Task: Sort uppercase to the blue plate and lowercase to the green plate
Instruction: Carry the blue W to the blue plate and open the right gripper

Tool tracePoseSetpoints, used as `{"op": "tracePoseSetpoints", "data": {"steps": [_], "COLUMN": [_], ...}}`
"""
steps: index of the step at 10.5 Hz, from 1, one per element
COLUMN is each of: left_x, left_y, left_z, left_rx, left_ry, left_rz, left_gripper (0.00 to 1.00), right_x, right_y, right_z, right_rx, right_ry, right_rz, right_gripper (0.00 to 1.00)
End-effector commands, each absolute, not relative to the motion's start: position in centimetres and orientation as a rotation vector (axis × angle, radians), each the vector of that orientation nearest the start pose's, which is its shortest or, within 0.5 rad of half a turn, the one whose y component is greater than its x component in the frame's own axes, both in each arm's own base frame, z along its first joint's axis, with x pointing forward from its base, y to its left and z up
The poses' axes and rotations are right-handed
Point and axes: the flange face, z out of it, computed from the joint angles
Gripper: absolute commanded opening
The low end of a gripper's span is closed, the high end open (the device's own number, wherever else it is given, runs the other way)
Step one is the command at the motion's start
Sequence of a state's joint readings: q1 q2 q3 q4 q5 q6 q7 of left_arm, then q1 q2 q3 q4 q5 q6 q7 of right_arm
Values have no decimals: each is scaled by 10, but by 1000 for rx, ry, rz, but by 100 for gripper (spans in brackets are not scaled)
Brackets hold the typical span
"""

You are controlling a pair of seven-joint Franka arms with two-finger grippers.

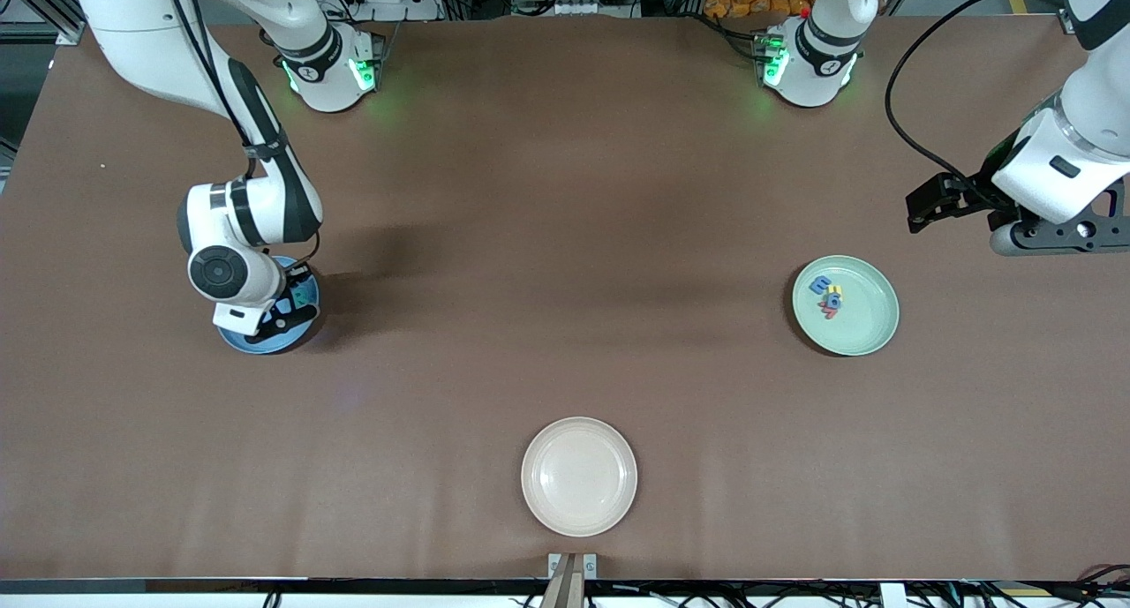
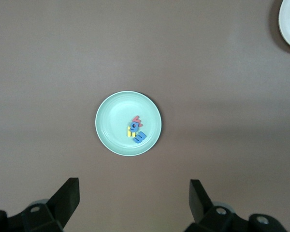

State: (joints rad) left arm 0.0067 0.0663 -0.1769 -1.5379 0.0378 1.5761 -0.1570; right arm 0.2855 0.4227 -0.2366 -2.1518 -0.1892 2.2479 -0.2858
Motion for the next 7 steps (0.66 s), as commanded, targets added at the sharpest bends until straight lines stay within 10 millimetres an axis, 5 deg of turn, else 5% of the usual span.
{"op": "tracePoseSetpoints", "data": {"steps": [1, 3, 5, 7], "left_x": [566, 566, 566, 566], "left_y": [-89, -89, -89, -89], "left_z": [609, 609, 609, 609], "left_rx": [-3089, -3089, -3089, -3089], "left_ry": [56, 56, 54, 56], "left_rz": [44, 41, 41, 41], "left_gripper": [100, 100, 100, 100], "right_x": [523, 525, 537, 555], "right_y": [-4, -9, -3, 4], "right_z": [201, 204, 215, 253], "right_rx": [-3138, -3107, -3111, -3109], "right_ry": [-802, -781, -736, -643], "right_rz": [540, 525, 472, 424], "right_gripper": [48, 86, 88, 88]}}
